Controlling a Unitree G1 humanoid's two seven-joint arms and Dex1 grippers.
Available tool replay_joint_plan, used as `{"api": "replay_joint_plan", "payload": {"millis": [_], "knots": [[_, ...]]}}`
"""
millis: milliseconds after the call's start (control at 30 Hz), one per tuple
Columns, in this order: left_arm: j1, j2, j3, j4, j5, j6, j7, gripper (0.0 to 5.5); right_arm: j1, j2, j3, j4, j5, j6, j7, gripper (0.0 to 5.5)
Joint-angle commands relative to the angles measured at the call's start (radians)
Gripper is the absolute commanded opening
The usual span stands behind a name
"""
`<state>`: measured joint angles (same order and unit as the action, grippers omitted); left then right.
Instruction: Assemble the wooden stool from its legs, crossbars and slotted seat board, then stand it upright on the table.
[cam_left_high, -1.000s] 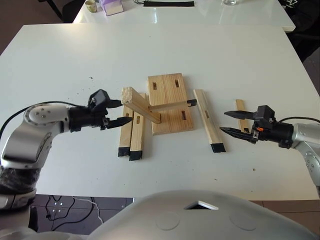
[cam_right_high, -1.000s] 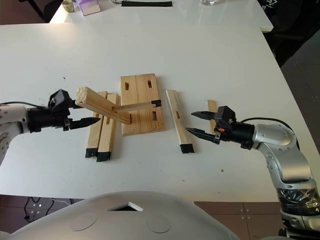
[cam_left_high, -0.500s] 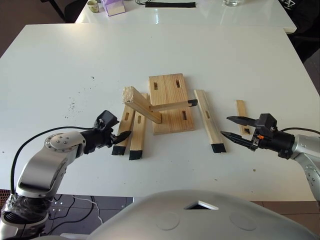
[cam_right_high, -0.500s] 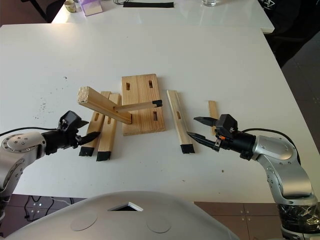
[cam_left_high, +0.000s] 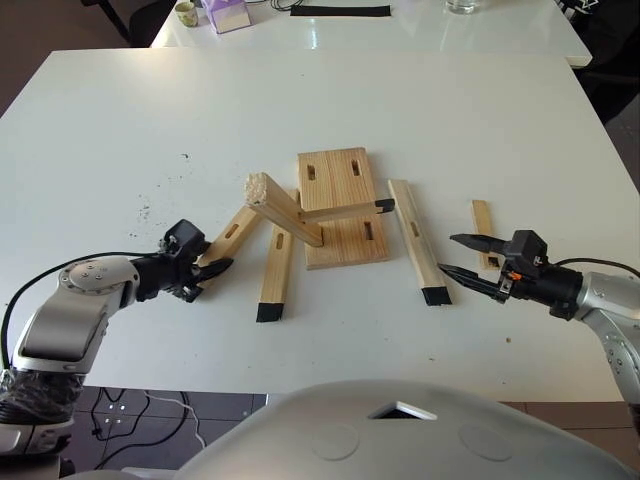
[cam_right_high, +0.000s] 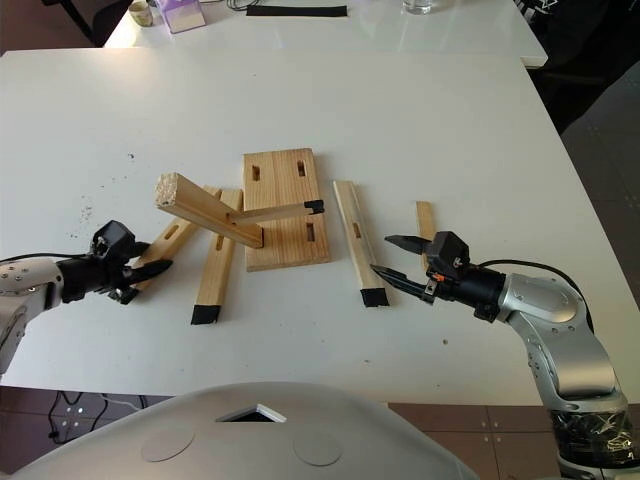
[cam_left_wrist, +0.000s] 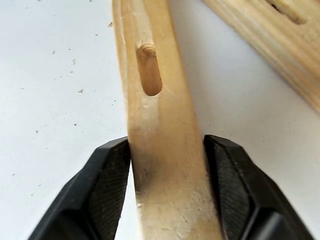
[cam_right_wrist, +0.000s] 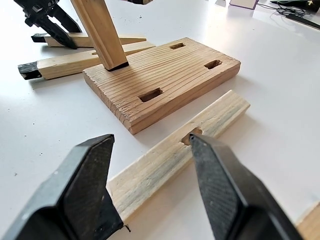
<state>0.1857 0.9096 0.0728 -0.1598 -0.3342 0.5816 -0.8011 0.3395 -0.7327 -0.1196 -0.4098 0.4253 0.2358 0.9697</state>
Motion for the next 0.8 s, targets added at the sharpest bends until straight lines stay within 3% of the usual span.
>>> {"api": "replay_joint_plan", "payload": {"millis": [33, 267, 400, 500, 667, 800], "knots": [[-0.073, 0.019, -0.011, 0.13, 0.044, -0.009, -0.023, 2.05, -0.038, -0.008, 0.009, 0.024, -0.018, -0.008, 0.001, 2.76], [-0.379, -0.035, 0.088, 0.296, 0.054, -0.147, 0.054, 2.04, -0.172, -0.003, -0.041, 0.105, 0.007, -0.004, -0.017, 2.76], [-0.468, -0.158, 0.251, 0.051, -0.306, -0.065, -0.006, 2.04, -0.363, 0.03, -0.143, 0.2, 0.079, 0.026, -0.114, 2.76], [-0.56, -0.187, 0.312, -0.139, -0.636, 0.061, 0.038, 2.04, -0.456, 0.044, -0.211, 0.13, 0.291, 0.17, -0.16, 2.76], [-0.7, -0.156, 0.262, -0.355, -1.146, 0.172, 0.177, 2.04, -0.594, 0.004, -0.201, -0.069, 0.769, 0.387, -0.223, 2.76], [-0.654, -0.152, 0.159, -0.478, -1.145, 0.199, 0.158, 2.04, -0.665, -0.026, -0.15, -0.13, 0.938, 0.465, -0.259, 2.76]]}}
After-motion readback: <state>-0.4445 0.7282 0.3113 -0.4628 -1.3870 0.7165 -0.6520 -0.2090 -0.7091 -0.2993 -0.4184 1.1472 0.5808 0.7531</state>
